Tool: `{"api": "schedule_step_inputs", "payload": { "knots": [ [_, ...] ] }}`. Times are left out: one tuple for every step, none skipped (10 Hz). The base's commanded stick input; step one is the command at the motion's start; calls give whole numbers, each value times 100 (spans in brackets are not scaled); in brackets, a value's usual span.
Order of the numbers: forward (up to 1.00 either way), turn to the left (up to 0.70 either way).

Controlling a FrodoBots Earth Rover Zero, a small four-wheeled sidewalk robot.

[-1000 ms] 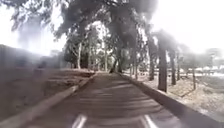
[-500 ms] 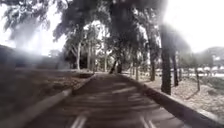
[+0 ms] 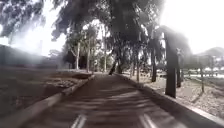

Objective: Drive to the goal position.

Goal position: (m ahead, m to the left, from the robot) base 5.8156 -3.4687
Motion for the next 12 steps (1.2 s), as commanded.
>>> {"api": "schedule_step_inputs", "payload": {
  "knots": [
    [85,0],
    [85,0],
    [85,0],
    [85,0],
    [85,0],
    [85,0],
    [85,0],
    [85,0],
    [85,0],
    [85,0],
    [85,0],
    [85,0]
  ]
}}
